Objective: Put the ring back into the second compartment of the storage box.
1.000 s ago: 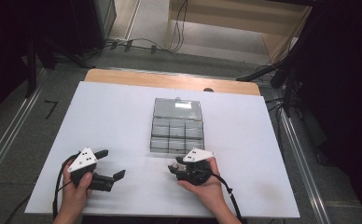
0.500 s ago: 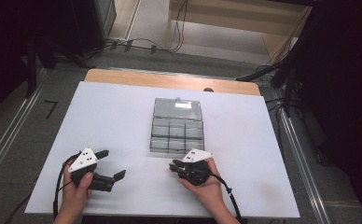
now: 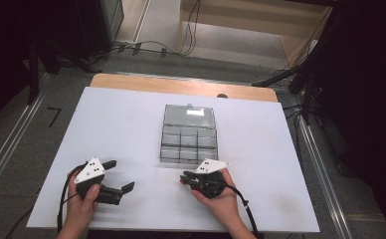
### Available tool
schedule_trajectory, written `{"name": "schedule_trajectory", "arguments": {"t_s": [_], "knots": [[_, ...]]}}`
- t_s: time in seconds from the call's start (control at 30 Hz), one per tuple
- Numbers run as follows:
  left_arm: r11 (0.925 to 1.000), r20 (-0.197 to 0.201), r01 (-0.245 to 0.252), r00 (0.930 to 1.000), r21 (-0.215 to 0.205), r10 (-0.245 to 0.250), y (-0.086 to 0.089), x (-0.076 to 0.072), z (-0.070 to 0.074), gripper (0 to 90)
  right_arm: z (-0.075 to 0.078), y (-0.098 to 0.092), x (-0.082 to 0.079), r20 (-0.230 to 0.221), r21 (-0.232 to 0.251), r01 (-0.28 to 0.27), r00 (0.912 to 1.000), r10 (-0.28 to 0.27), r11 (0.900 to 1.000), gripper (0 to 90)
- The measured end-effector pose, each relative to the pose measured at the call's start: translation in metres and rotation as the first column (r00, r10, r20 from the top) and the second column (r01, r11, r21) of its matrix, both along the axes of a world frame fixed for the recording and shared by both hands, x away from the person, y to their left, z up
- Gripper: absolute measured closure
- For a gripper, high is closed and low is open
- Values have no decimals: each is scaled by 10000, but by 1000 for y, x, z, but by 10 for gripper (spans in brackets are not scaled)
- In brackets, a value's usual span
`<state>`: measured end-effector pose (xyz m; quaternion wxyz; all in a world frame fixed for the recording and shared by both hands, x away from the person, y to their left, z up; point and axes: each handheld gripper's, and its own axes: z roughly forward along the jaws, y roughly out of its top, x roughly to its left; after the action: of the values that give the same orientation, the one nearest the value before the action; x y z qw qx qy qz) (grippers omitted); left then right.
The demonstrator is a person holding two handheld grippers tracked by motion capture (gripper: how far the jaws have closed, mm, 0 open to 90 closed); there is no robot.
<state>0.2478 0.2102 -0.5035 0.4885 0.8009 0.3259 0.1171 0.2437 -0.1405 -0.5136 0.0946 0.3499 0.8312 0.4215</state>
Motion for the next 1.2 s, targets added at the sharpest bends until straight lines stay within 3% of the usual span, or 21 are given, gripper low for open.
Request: {"name": "schedule_trajectory", "arguments": {"t_s": [0.43, 1.2], "knots": [[10000, 22, -17, 10000, 67, 17, -1, 0, 0, 0, 7, -9, 1, -8, 520, -20, 10000, 20, 9986, 755], [9999, 69, -74, 9999, 149, 73, -2, -1, 0, 0, 25, -15, 14, 227, 910, 145, 9996, -166, 9957, 755]]}}
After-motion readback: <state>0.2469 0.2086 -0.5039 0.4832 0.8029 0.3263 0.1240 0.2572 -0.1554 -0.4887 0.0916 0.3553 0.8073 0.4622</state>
